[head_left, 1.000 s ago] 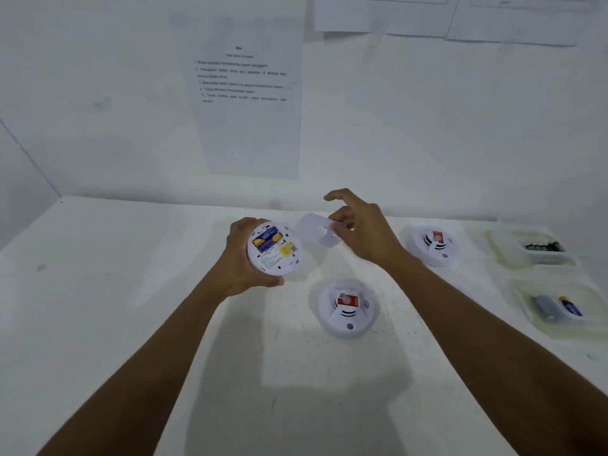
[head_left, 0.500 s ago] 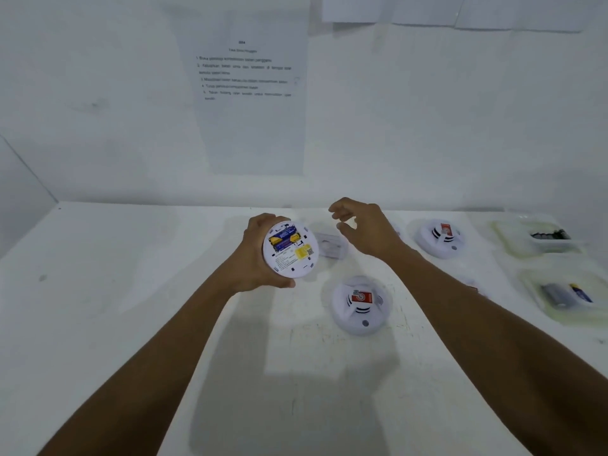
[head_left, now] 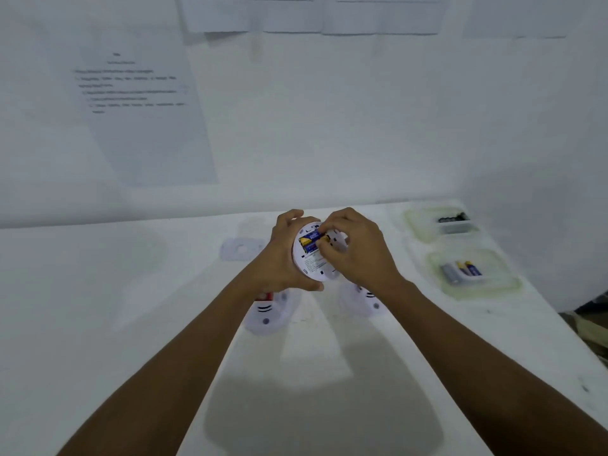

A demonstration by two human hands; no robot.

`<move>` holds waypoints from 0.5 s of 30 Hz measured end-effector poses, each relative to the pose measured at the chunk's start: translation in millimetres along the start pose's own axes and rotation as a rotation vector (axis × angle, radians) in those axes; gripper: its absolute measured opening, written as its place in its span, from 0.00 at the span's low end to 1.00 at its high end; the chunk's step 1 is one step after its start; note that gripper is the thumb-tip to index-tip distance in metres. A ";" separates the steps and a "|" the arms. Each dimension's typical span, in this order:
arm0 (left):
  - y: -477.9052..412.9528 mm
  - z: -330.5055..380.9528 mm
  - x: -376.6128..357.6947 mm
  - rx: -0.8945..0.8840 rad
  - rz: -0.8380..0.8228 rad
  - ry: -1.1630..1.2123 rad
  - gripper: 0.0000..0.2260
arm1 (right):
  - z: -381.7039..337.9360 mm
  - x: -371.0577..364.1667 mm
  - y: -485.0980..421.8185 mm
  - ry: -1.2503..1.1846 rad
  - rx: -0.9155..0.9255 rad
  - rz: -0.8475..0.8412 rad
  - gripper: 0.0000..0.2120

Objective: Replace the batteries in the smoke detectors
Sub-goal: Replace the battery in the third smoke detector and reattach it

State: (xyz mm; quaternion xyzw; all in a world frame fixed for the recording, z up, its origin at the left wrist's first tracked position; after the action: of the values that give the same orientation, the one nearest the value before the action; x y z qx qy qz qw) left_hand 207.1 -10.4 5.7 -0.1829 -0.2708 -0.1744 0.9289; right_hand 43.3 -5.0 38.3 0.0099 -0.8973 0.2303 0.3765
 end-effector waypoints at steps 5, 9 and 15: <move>-35.9 42.9 -64.2 -0.084 0.002 -0.001 0.43 | 48.3 50.9 18.4 0.079 -0.070 0.062 0.15; -58.5 66.2 -110.3 -0.098 0.024 -0.027 0.40 | 79.6 86.0 29.3 0.135 -0.094 0.109 0.12; -77.5 80.6 -149.5 -0.050 -0.011 -0.083 0.42 | 100.6 119.4 39.5 0.194 -0.105 0.088 0.15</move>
State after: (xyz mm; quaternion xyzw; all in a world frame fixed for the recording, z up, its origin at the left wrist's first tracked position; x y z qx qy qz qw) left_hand 20.4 -9.4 3.4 -0.2115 -0.3055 -0.1783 0.9111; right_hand -117.3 6.5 42.1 -0.0714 -0.8672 0.1990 0.4509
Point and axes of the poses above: each hand's wrist, its own y-axis away from the middle knuckle, its own x-axis out of the back of the hand, z = x × y, the point moved 3 cm from there along -y, towards the middle knuckle, and after that the axes turned 2 degrees about -x, right-handed, at the moved point
